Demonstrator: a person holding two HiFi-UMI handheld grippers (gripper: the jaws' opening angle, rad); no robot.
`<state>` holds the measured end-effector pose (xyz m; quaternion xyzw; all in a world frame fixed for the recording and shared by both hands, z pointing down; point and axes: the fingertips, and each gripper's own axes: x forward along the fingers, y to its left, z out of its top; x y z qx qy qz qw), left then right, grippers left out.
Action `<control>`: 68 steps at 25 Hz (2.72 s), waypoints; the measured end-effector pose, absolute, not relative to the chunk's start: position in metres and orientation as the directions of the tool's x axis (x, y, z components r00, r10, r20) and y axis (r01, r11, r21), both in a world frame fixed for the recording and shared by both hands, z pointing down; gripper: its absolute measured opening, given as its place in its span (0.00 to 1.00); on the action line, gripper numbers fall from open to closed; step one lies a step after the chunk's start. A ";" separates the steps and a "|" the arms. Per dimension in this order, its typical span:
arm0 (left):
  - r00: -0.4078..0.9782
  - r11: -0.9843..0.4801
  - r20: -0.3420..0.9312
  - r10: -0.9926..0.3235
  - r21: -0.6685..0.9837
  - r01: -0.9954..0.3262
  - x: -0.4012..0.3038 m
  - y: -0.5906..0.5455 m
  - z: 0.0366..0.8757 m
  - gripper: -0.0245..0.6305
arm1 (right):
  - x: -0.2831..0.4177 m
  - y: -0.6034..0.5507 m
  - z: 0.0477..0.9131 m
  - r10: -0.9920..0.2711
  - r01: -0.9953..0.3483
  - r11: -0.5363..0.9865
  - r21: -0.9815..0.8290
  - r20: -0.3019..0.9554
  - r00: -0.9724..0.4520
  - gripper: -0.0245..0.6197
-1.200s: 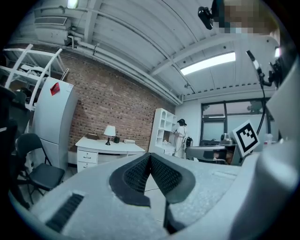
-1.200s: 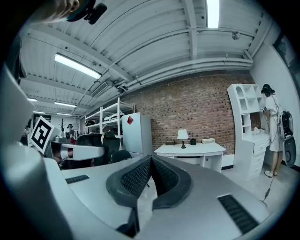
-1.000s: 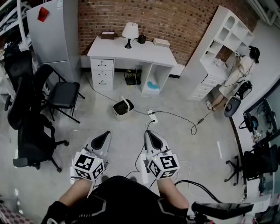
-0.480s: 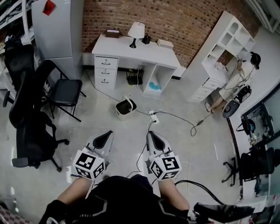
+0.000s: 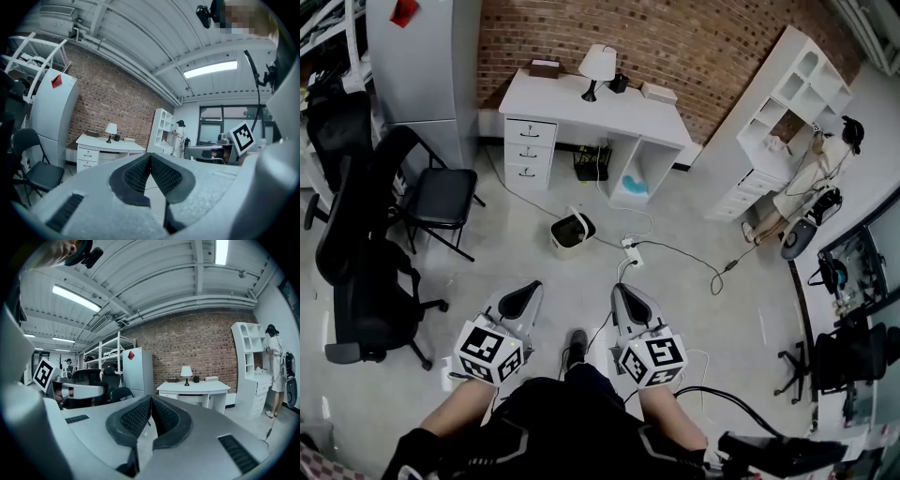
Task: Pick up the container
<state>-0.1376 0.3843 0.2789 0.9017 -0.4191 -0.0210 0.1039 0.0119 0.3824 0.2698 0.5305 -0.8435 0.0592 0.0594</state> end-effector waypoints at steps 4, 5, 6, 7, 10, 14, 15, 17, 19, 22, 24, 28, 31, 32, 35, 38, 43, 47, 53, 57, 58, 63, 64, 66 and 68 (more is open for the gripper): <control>0.621 -0.600 0.060 -0.782 0.199 -0.775 -0.142 0.355 0.280 0.04 | 0.010 0.348 0.275 -0.873 -0.886 0.461 -0.050 0.151 -0.463 0.05; 0.615 -0.595 0.062 -0.786 0.197 -0.779 -0.141 0.347 0.280 0.04 | 0.011 0.338 0.275 -0.870 -0.882 0.468 -0.053 0.147 -0.470 0.05; 0.612 -0.591 0.065 -0.789 0.195 -0.783 -0.139 0.338 0.280 0.04 | 0.013 0.328 0.275 -0.868 -0.879 0.473 -0.056 0.144 -0.476 0.05; 0.609 -0.589 0.066 -0.790 0.193 -0.785 -0.134 0.329 0.279 0.04 | 0.017 0.318 0.274 -0.866 -0.877 0.477 -0.059 0.141 -0.480 0.05; 0.609 -0.591 0.070 -0.790 0.181 -0.786 -0.115 0.299 0.275 0.04 | 0.036 0.287 0.270 -0.866 -0.875 0.478 -0.069 0.127 -0.483 0.05; 0.603 -0.583 0.075 -0.794 0.185 -0.791 -0.090 0.259 0.272 0.04 | 0.066 0.251 0.268 -0.868 -0.876 0.474 -0.085 0.121 -0.481 0.05; 0.602 -0.581 0.075 -0.795 0.187 -0.792 -0.083 0.250 0.271 0.04 | 0.073 0.242 0.267 -0.868 -0.876 0.474 -0.089 0.122 -0.482 0.05; 0.604 -0.583 0.078 -0.793 0.189 -0.790 -0.069 0.234 0.268 0.04 | 0.086 0.226 0.266 -0.867 -0.875 0.474 -0.097 0.123 -0.483 0.05; 0.608 -0.586 0.086 -0.790 0.186 -0.788 -0.056 0.218 0.268 0.04 | 0.098 0.210 0.268 -0.865 -0.873 0.475 -0.106 0.124 -0.486 0.05; 0.605 -0.582 0.102 -0.790 0.186 -0.791 -0.037 0.197 0.272 0.04 | 0.113 0.190 0.273 -0.858 -0.866 0.484 -0.124 0.124 -0.498 0.05; 0.603 -0.581 0.105 -0.791 0.182 -0.793 -0.024 0.184 0.272 0.04 | 0.123 0.179 0.275 -0.851 -0.859 0.496 -0.132 0.123 -0.510 0.05; 0.594 -0.575 0.127 -0.794 0.162 -0.802 -0.002 0.161 0.276 0.04 | 0.141 0.158 0.280 -0.834 -0.841 0.522 -0.144 0.119 -0.538 0.05; 0.585 -0.568 0.139 -0.799 0.147 -0.810 0.010 0.150 0.279 0.04 | 0.155 0.146 0.283 -0.827 -0.833 0.534 -0.144 0.117 -0.550 0.05; 0.582 -0.565 0.145 -0.800 0.141 -0.813 0.013 0.145 0.280 0.04 | 0.159 0.141 0.283 -0.826 -0.832 0.535 -0.145 0.115 -0.552 0.05; 0.574 -0.559 0.166 -0.802 0.131 -0.819 0.017 0.131 0.282 0.04 | 0.165 0.127 0.285 -0.820 -0.825 0.542 -0.159 0.114 -0.561 0.05; 0.570 -0.555 0.184 -0.801 0.127 -0.822 0.018 0.119 0.290 0.04 | 0.168 0.116 0.289 -0.816 -0.823 0.545 -0.161 0.121 -0.565 0.05; 0.586 -0.564 0.189 -0.788 0.160 -0.810 0.016 0.090 0.303 0.04 | 0.170 0.093 0.298 -0.828 -0.838 0.522 -0.159 0.143 -0.543 0.05; 0.621 -0.593 0.176 -0.764 0.188 -0.783 0.015 0.057 0.314 0.05 | 0.165 0.064 0.300 -0.841 -0.856 0.499 -0.136 0.160 -0.516 0.05; 0.664 -0.634 0.149 -0.733 0.206 -0.746 0.003 -0.012 0.310 0.04 | 0.143 0.005 0.289 -0.859 -0.875 0.474 -0.097 0.167 -0.483 0.05; 0.681 -0.649 0.146 -0.718 0.214 -0.730 -0.008 -0.057 0.311 0.04 | 0.130 -0.039 0.289 -0.863 -0.883 0.462 -0.084 0.187 -0.470 0.05; 0.683 -0.652 0.147 -0.715 0.212 -0.728 -0.011 -0.068 0.312 0.04 | 0.126 -0.048 0.289 -0.862 -0.883 0.462 -0.085 0.191 -0.470 0.05; 0.702 -0.671 0.160 -0.694 0.211 -0.711 -0.026 -0.115 0.320 0.04 | 0.108 -0.097 0.298 -0.856 -0.885 0.460 -0.077 0.229 -0.464 0.05; 0.708 -0.675 0.165 -0.687 0.218 -0.705 -0.031 -0.123 0.324 0.05 | 0.103 -0.106 0.300 -0.856 -0.887 0.457 -0.075 0.235 -0.461 0.05; 0.717 -0.677 0.174 -0.675 0.239 -0.696 -0.040 -0.140 0.331 0.04 | 0.095 -0.126 0.300 -0.858 -0.890 0.450 -0.075 0.242 -0.454 0.05; 0.725 -0.678 0.178 -0.666 0.261 -0.687 -0.050 -0.160 0.336 0.05 | 0.087 -0.146 0.301 -0.861 -0.895 0.438 -0.083 0.249 -0.444 0.05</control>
